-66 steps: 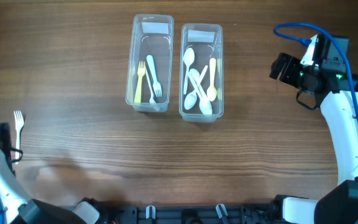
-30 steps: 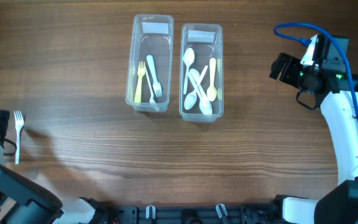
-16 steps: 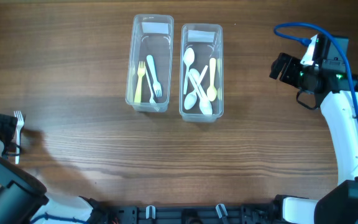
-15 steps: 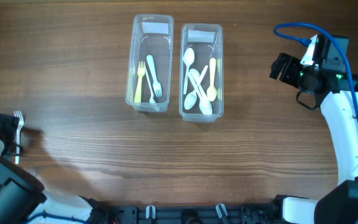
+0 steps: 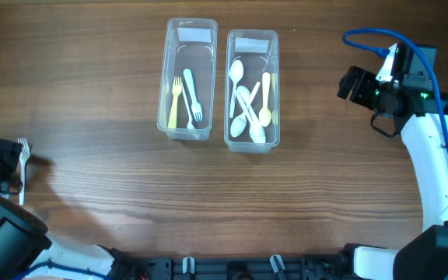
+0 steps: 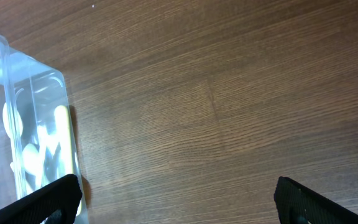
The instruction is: Pack container
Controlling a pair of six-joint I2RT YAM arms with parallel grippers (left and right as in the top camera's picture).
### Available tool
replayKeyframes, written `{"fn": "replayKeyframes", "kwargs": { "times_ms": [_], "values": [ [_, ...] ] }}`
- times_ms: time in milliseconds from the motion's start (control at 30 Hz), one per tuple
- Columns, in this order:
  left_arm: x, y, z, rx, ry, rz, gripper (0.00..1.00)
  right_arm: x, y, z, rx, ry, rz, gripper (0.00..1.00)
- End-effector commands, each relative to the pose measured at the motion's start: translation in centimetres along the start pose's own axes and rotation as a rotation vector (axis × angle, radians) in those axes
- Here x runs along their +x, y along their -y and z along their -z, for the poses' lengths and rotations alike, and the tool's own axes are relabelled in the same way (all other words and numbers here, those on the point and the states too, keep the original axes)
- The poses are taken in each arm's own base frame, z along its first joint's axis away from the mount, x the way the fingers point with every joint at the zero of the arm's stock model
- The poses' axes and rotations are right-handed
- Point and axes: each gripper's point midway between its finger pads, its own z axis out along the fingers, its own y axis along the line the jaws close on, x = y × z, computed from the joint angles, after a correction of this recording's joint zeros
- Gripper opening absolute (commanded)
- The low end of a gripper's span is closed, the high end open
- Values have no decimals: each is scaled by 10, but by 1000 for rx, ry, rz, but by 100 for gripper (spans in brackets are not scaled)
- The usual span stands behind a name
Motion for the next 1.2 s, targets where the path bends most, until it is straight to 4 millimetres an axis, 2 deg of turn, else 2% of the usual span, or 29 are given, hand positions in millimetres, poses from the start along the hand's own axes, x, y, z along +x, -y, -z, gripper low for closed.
{"fn": "replayKeyframes", "kwargs": {
  "times_ms": [0, 200, 333, 500, 667, 767, 833, 967, 1067, 1167],
  "values": [
    [89, 16, -20, 176, -327, 1, 99, -7, 1, 5, 8, 26, 19, 100],
    [112, 20, -14, 168, -415, -10, 99, -7, 1, 5, 8, 26, 19, 100],
    [119, 23, -8, 161, -439, -19, 99, -7, 1, 5, 8, 26, 19, 100],
    [104, 32, 10, 169, -374, -44, 100, -7, 1, 5, 8, 26, 18, 100],
    [83, 15, 29, 32, -266, -52, 99, -7, 1, 5, 8, 26, 19, 100],
    [77, 13, 38, 8, -231, -51, 100, -7, 1, 5, 8, 26, 18, 100],
    [72, 12, 41, -5, -208, -51, 99, -7, 1, 5, 8, 26, 19, 100],
    [61, 14, 43, 0, -158, -80, 88, -7, 1, 5, 8, 26, 19, 100],
    [61, 21, 42, 7, -143, -131, 83, -7, 1, 5, 8, 26, 19, 100],
    [59, 22, 40, -41, -115, -170, 83, -7, 1, 5, 8, 26, 18, 100]
  ]
}}
